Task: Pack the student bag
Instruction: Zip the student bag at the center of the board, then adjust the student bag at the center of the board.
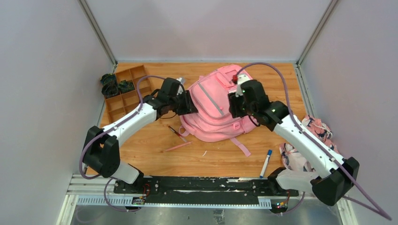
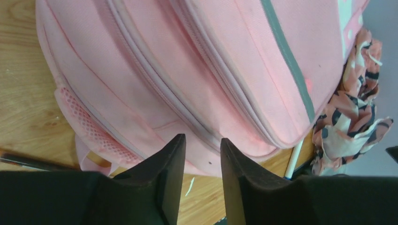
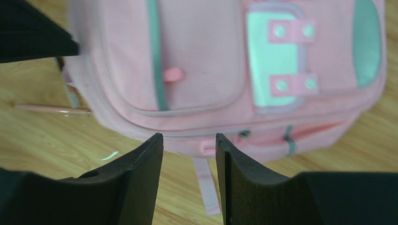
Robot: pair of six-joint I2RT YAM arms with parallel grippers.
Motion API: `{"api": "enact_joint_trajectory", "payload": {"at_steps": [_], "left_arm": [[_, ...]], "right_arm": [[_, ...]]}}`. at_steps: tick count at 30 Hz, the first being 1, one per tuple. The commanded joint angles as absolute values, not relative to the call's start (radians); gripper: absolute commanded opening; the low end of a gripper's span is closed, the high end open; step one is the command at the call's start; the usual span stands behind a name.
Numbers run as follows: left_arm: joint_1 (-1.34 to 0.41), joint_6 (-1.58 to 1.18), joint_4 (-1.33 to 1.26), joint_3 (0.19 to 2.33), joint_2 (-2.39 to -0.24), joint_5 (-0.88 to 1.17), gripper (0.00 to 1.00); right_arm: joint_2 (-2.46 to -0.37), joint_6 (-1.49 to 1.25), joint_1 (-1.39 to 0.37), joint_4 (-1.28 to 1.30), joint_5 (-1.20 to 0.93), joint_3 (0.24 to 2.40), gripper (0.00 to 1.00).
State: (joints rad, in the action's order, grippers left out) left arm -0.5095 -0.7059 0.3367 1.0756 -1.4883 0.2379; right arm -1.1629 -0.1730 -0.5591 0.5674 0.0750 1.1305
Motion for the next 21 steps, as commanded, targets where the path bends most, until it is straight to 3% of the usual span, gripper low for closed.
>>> {"api": "enact_joint_trajectory", "payload": {"at_steps": [1, 3, 6, 16, 18, 21], "left_arm": [[-0.522, -0.632, 0.389, 1.100, -1.379, 0.178, 0.46], [-0.508, -0.621, 0.438, 1.122, -1.345, 0.136, 0.51], [-0.457, -0.615, 0.487, 1.138, -1.298, 0.117, 0.51], [-0.373, -0.649, 0.500, 1.050, -1.231, 0.150, 0.48], [-0.373, -0.650, 0.496, 1.038, -1.230, 0.154, 0.48], [-0.373, -0.651, 0.487, 1.022, -1.234, 0.155, 0.48]], "right_arm": [[-1.274, -0.089, -0.740, 0.583, 0.203, 1.231, 0.51], [-1.361, -0.067, -0.792, 0.582, 0.245, 1.290, 0.54], [-1.465, -0.029, -0.839, 0.565, 0.275, 1.368, 0.59], [-1.708, 0.031, -0.850, 0.559, 0.271, 1.513, 0.58], [-1.712, 0.032, -0.850, 0.560, 0.278, 1.511, 0.54], [-1.690, 0.028, -0.849, 0.558, 0.318, 1.506, 0.33]]}}
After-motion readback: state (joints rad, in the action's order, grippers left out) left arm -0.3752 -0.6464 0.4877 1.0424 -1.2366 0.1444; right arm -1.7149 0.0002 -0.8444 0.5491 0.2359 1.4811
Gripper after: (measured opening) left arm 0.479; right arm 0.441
